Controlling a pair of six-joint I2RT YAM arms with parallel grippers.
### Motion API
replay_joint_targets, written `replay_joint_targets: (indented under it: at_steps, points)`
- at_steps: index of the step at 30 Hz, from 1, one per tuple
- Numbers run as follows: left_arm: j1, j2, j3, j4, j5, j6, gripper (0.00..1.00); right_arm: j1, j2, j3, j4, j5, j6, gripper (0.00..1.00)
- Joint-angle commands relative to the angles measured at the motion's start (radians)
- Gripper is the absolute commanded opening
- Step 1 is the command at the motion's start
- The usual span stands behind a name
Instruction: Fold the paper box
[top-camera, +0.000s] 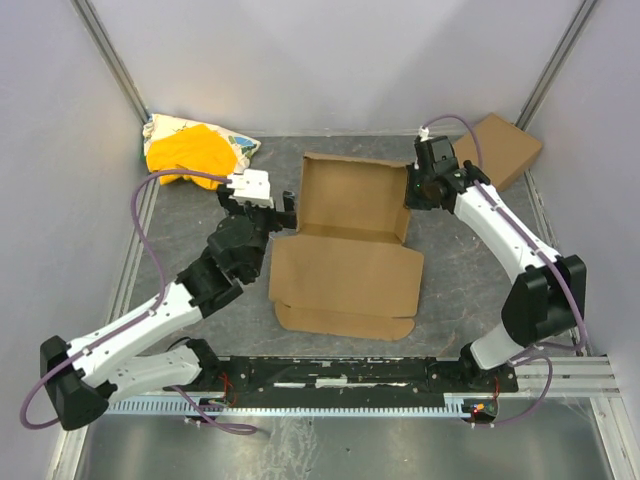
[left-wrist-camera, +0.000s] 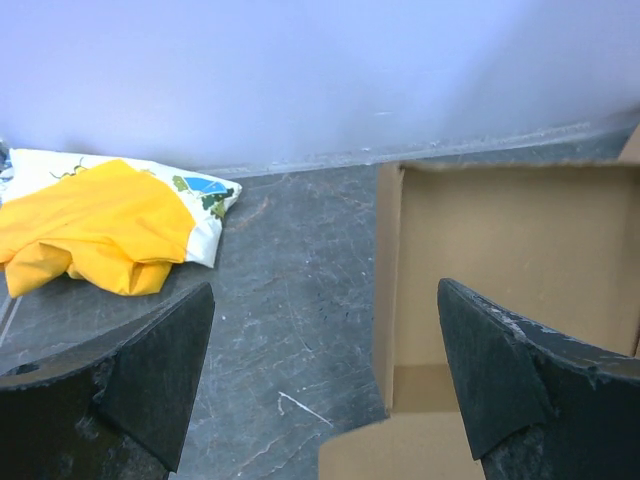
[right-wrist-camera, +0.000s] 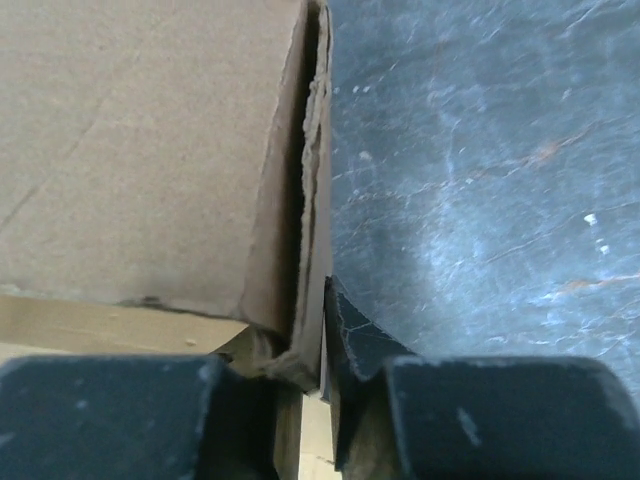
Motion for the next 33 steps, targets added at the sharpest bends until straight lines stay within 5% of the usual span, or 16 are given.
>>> replay_joint_targets:
  at_steps: [1, 5, 11, 19, 33]
  points:
    - [-0.006, -0.069, -0.01, -0.03, -0.052, 0.033, 0.99, 0.005, 0.06, 0.085, -0.079, -0.13, 0.025, 0.26]
    - [-0.005, -0.134, -0.06, -0.033, -0.085, 0.067, 0.99, 0.004, 0.108, 0.089, -0.086, -0.211, 0.019, 0.33]
    - [-0.005, -0.203, -0.107, -0.044, -0.106, 0.082, 0.99, 0.005, 0.119, 0.083, -0.123, -0.148, -0.073, 0.57]
    - [-0.006, -0.204, -0.157, -0.026, -0.114, 0.109, 0.99, 0.005, 0.137, 0.153, -0.115, -0.109, -0.203, 0.57]
    - [-0.004, -0.224, -0.196, -0.043, -0.091, 0.083, 0.99, 0.001, 0.585, 0.682, -0.273, 0.092, -0.33, 0.56]
